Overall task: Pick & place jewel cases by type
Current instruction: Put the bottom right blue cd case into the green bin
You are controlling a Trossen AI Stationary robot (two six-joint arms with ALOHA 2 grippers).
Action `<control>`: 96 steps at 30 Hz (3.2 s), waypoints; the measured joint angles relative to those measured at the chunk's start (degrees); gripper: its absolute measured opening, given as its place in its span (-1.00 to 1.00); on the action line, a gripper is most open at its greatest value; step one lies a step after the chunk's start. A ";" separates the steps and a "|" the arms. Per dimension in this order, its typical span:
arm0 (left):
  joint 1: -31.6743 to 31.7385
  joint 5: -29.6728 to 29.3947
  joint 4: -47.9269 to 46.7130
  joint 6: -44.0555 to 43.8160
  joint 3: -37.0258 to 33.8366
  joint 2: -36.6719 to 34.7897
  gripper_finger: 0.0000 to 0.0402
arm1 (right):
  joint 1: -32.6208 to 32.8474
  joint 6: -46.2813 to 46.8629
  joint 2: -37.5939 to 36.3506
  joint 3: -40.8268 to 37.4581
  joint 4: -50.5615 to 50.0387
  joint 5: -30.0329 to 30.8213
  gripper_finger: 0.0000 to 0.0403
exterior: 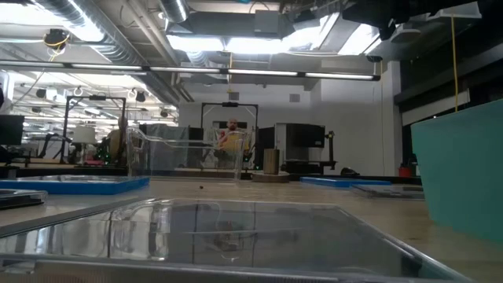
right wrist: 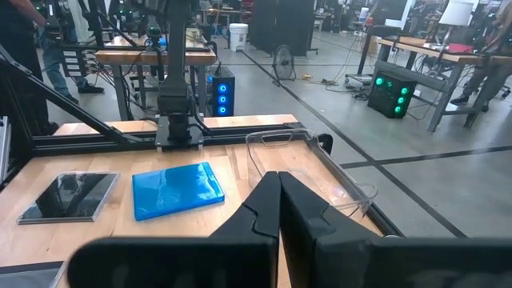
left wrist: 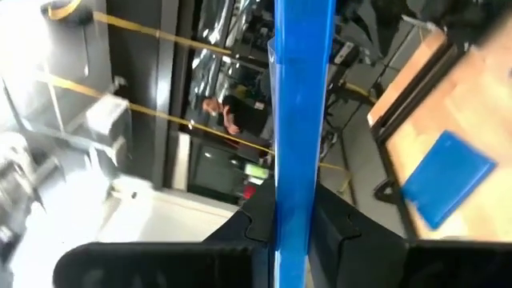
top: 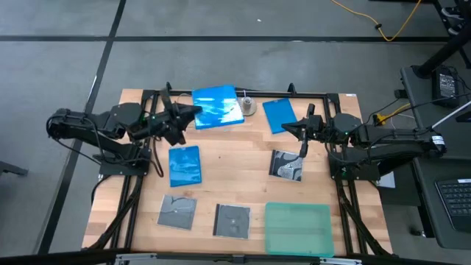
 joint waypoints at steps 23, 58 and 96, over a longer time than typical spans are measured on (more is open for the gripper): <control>8.09 22.29 -5.84 -75.15 0.00 -0.24 -0.85 | -0.02 -4.72 0.00 0.01 -0.11 -0.74 -0.97; 24.73 55.41 -5.79 -141.02 0.00 -0.24 -0.85 | 0.00 -7.69 0.02 -0.01 -3.34 -6.19 -0.97; 29.91 47.25 -14.62 -101.18 -0.09 0.42 -0.85 | -10.66 15.18 19.90 19.44 -2.10 -18.12 -0.29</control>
